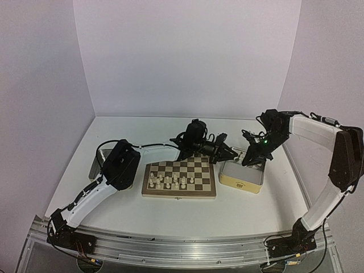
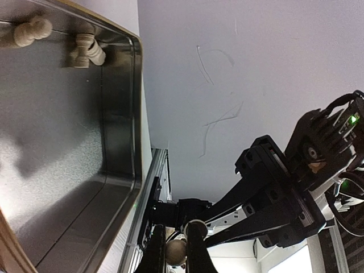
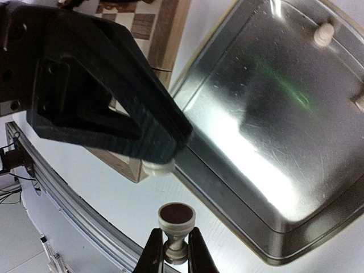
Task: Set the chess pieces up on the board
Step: Pick up the chess piece from the storage box, then place the chess piece in the storage box, then place the chess piece on the chessboard.
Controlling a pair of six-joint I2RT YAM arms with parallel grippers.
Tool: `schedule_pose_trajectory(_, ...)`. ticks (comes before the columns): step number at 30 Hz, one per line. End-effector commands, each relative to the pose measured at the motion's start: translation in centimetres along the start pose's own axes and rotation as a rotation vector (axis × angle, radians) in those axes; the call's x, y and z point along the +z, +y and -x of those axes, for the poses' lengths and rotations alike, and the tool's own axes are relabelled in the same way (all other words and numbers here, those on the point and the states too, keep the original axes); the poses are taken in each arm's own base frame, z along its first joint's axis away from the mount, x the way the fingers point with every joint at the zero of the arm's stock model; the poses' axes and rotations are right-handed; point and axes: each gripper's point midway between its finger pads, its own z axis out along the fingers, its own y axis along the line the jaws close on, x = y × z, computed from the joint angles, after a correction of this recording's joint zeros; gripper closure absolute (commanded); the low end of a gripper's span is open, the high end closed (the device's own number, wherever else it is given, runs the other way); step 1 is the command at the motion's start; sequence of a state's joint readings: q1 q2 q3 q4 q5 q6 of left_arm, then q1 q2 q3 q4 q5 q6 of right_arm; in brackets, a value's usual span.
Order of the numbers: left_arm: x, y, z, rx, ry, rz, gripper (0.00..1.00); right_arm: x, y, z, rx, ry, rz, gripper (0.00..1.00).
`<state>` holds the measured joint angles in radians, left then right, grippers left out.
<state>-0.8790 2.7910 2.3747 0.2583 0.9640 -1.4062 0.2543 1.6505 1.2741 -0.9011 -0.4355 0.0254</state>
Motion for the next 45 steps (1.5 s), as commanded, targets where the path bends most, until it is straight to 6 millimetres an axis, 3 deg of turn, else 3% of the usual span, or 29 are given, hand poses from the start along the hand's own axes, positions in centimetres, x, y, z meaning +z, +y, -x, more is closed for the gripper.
schedule_pose_trajectory(1, -2.0, -6.1, 1.2, 0.128, -0.064, -0.021, 1.0, -0.5, -1.8, -0.8, 0.022, 0.005, -0.11, 1.0)
schedule_pose_trajectory(13, -3.7, -7.3, 1.4, 0.274, -0.148, 0.142, 1.0, 2.6, -8.2, 3.8, 0.177, -0.061, -0.353, 0.95)
schedule_pose_trajectory(15, -4.3, -7.2, 1.5, 0.313, -0.176, 0.196, 1.0, 3.1, -8.9, 4.4, 0.18, -0.092, -0.37, 0.86)
schedule_pose_trajectory(17, -5.0, -7.7, 1.4, 0.375, -0.196, 0.24, 1.0, 3.6, -9.3, 4.7, 0.184, -0.105, -0.376, 0.66)
schedule_pose_trajectory(21, -6.4, -8.0, 1.3, 0.471, -0.23, 0.339, 1.0, 3.6, -9.3, 4.9, 0.185, -0.122, -0.374, 0.51)
schedule_pose_trajectory(27, -8.4, -7.4, 1.0, 0.59, -0.281, 0.494, 1.0, 2.2, -8.6, 5.5, 0.173, -0.166, -0.37, 0.51)
schedule_pose_trajectory(35, -10.2, -4.5, 0.4, 0.757, -0.341, 0.724, 1.0, -0.7, -7.6, 6.3, 0.148, -0.255, -0.392, 0.51)
schedule_pose_trajectory(45, -12.6, -1.1, -2.2, 0.923, -0.36, 0.866, 1.0, -0.7, -7.3, 6.0, 0.156, -0.256, -0.372, 0.52)
